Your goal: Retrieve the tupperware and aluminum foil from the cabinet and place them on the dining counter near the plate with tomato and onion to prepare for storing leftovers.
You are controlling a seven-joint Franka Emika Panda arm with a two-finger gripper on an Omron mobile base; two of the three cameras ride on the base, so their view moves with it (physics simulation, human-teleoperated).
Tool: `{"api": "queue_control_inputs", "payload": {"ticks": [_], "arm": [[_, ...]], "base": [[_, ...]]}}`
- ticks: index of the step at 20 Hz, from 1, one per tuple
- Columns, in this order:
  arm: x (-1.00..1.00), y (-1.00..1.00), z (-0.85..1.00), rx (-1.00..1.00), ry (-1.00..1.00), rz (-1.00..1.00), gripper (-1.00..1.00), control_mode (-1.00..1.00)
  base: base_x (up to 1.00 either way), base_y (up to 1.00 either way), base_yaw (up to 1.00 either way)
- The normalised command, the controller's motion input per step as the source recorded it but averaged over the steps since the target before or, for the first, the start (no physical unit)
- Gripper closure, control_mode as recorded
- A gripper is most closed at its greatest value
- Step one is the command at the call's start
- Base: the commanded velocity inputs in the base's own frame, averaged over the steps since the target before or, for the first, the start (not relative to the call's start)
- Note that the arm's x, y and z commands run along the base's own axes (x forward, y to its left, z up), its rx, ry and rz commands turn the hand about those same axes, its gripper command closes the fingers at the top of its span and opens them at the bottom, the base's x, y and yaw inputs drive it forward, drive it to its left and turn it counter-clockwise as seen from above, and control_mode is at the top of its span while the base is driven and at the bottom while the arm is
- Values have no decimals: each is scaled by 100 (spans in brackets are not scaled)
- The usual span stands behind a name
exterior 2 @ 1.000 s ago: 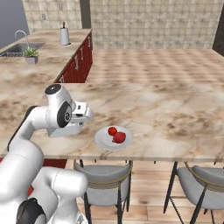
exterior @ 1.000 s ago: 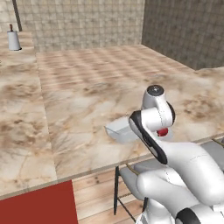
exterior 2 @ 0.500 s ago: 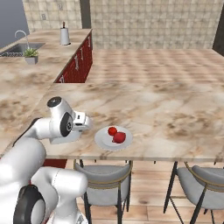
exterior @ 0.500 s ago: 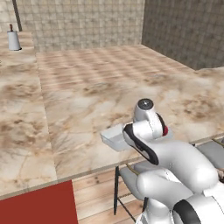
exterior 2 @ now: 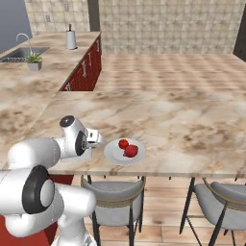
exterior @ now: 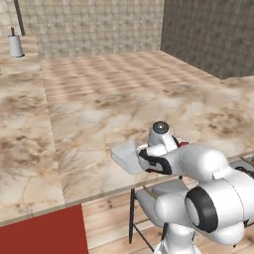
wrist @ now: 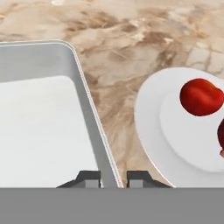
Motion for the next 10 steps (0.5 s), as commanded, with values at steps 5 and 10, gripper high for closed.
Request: {"api": "queue_control_inputs", "payload": {"ticks": [5,10], "arm": [[30,10,-28,0,0,0,-100,-100],[-7,-3,60,0,-5,0,-100,-100]], "base": [[0,0,0],[0,0,0]]}}
